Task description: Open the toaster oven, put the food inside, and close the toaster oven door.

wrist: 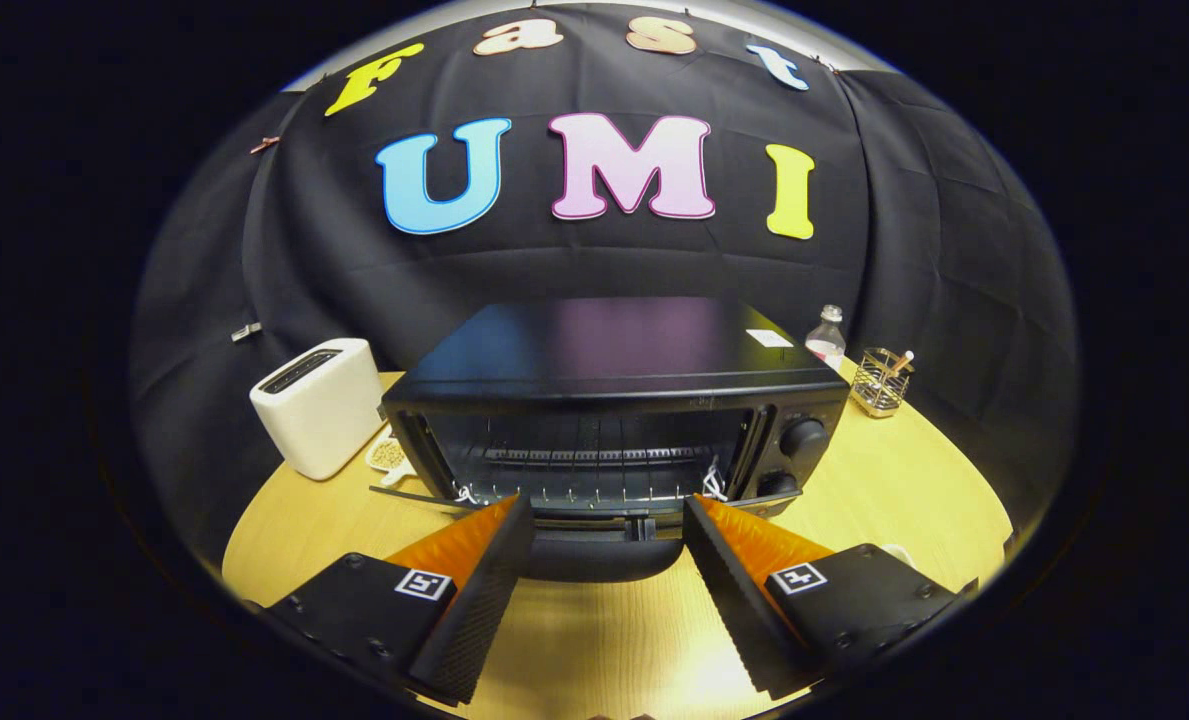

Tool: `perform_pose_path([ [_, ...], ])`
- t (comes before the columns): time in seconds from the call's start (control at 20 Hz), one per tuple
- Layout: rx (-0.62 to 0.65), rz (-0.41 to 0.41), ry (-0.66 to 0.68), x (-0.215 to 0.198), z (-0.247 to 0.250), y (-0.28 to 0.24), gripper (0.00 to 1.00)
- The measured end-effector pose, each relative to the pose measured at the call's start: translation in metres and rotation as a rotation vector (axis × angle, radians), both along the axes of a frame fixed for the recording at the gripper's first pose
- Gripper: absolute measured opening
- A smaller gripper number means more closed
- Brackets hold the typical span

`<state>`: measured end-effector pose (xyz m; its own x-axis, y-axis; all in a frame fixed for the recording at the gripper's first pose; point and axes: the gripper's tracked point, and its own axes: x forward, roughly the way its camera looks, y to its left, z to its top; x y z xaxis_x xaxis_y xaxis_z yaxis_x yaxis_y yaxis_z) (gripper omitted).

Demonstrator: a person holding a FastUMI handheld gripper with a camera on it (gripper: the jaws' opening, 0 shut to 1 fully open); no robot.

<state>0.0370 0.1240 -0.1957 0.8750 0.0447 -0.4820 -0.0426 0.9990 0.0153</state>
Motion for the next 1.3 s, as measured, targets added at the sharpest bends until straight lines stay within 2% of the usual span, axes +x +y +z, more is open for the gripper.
perform_pose_path([
  [0.3, 0.003, 0.045, 0.039, -0.033, -0.025, -0.003, 0.98],
  [0.55, -0.069, 0.130, 0.074, -0.057, -0.048, -0.004, 0.98],
  [0.8, -0.026, 0.128, 0.214, -0.079, -0.084, -0.016, 0.97],
  [1.3, -0.071, 0.137, 0.183, -0.090, -0.035, -0.107, 0.97],
])
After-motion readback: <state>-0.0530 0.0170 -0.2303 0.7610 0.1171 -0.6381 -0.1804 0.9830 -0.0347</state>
